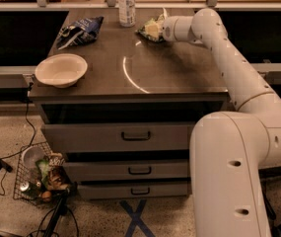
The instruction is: Move green jalapeno chip bag near paper bowl
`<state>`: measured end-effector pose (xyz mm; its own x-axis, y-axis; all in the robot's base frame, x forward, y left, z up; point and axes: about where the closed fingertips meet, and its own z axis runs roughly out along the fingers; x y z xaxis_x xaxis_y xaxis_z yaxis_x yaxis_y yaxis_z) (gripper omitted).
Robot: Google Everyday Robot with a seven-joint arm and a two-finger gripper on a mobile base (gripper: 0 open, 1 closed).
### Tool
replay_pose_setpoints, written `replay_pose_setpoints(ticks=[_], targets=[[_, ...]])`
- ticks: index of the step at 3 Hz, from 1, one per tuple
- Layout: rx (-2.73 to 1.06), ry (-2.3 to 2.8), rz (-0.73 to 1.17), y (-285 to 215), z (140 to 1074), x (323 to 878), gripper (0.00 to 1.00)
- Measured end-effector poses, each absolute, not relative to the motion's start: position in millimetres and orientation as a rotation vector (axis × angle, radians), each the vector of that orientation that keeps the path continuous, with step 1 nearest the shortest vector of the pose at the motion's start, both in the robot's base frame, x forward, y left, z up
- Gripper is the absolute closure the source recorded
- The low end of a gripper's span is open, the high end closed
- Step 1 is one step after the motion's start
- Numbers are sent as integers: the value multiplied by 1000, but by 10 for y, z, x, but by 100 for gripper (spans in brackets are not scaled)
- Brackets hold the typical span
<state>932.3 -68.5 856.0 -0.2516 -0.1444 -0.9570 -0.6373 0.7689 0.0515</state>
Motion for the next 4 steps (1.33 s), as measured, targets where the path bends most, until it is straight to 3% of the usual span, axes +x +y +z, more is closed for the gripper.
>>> replay_pose_setpoints(ticks=[1,4], targets=[[-612,1790,519,-679,8592,9315,100],[-884,1491,171,-228,10672,8340,100]])
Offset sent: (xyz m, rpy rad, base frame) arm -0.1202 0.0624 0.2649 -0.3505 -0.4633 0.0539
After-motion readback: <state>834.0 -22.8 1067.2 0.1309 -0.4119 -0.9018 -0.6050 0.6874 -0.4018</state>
